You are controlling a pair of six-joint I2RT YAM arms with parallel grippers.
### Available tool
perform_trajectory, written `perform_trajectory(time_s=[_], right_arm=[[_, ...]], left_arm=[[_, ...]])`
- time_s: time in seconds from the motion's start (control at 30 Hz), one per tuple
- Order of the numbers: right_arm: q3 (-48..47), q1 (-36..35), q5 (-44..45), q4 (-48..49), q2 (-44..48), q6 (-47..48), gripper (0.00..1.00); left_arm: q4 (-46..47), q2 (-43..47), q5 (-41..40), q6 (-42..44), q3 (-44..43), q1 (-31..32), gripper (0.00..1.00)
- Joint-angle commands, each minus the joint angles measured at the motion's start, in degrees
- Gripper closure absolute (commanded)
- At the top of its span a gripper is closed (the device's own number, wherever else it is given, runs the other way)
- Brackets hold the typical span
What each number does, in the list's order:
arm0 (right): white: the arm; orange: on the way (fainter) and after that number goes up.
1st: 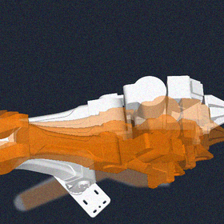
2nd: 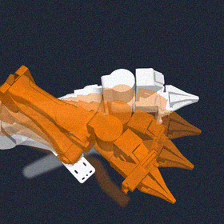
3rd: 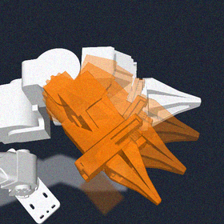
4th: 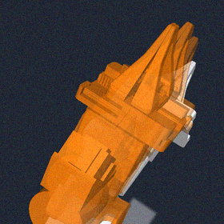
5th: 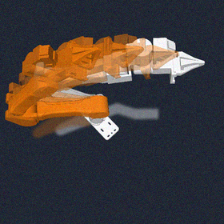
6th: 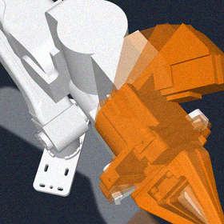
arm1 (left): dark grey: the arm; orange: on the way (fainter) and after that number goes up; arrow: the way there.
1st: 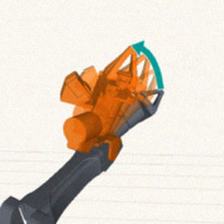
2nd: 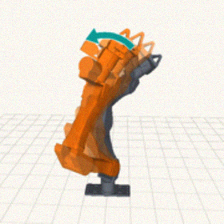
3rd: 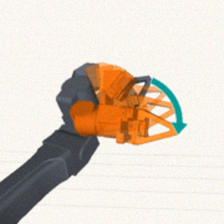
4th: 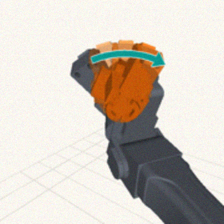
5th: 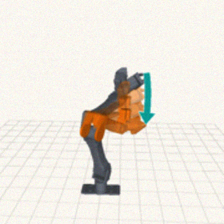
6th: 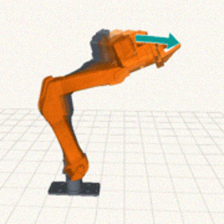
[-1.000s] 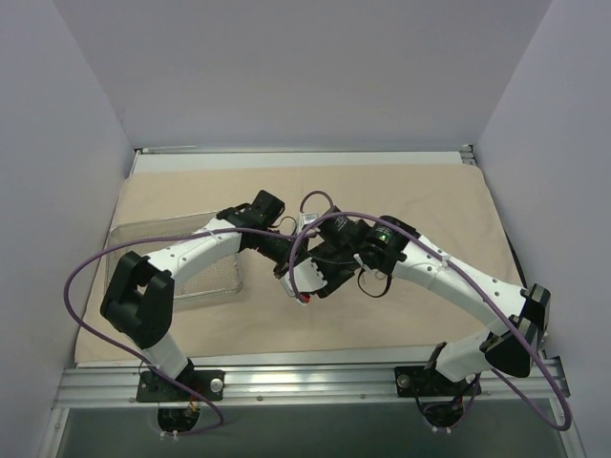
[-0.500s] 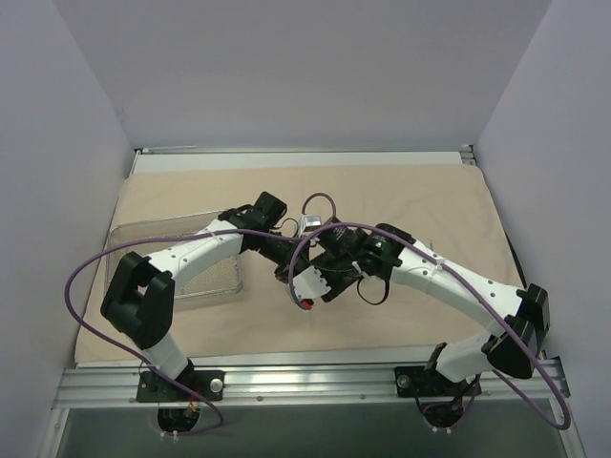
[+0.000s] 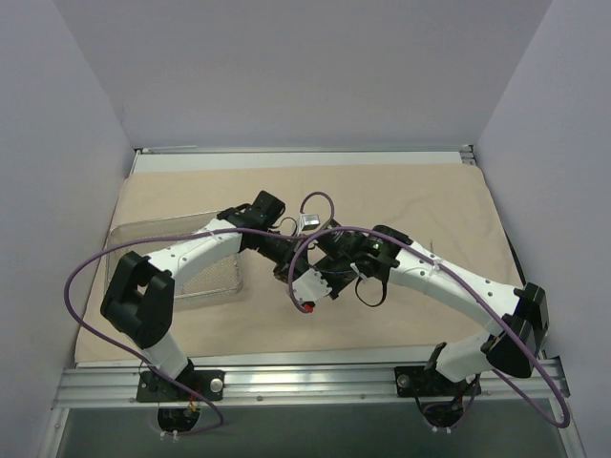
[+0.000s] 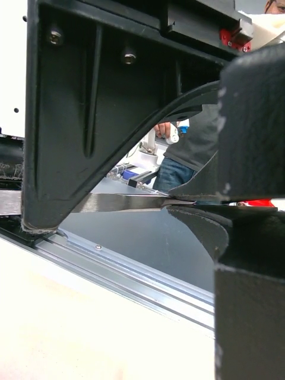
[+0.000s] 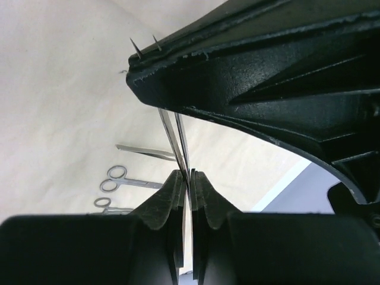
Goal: Open and lay out the surgical kit
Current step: Place the medical item in the surgical kit.
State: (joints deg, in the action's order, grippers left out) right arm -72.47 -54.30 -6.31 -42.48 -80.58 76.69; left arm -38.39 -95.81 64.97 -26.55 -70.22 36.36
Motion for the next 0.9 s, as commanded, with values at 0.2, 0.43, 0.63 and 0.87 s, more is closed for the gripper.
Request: perform_trajectory(time_s=[0.2, 0.43, 0.63, 0.87], right_arm=[[1.4, 0.0, 3.7, 0.6, 0.7, -1.4, 1.0], [4.5, 0.2, 6.0, 0.1, 2.8, -2.3, 1.0], [4.4, 4.2, 1.5, 0.2, 2.3, -13.7, 1.0], [2.5, 10.1, -9.3, 11.2, 0.5, -42.3, 1.0]], left_arm=[[-2.0, 2.9, 0.2, 3.6, -0.8, -2.6, 0.39], [-9.2, 6.1, -7.0, 10.1, -1.9, -11.2, 0.06], [-10.3, 12.5, -18.3, 7.1, -0.2, -24.7, 0.06], [-10.8, 18.1, -27.3, 4.7, -2.0, -34.0, 0.06]])
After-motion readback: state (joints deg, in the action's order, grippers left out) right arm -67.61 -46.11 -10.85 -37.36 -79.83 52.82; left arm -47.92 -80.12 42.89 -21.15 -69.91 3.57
